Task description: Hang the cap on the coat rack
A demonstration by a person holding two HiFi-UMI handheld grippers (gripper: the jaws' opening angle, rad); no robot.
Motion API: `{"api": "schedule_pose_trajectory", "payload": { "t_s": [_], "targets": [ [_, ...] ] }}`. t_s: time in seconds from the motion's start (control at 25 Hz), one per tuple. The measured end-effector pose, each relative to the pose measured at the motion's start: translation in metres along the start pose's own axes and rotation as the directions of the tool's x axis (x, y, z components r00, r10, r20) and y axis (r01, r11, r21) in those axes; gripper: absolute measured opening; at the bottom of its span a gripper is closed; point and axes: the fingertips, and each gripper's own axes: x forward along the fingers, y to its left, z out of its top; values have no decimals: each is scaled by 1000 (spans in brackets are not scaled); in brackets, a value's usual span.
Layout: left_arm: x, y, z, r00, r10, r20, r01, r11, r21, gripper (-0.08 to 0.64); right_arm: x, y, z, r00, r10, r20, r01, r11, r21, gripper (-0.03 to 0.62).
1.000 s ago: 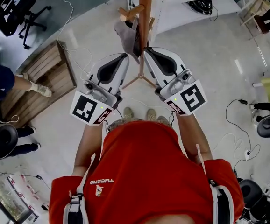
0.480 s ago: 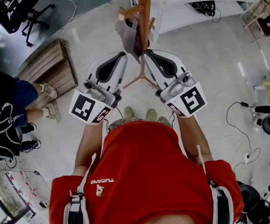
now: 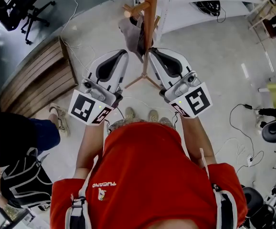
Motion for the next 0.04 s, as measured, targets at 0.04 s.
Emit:
{"api": "schedule_pose_trajectory", "payload": {
  "t_s": [0.04],
  "targets": [
    [-1,0,0,1000,0,1,0,1000,0,8,0,0,0,1000,0,0,0,1000,0,23]
  ]
}}
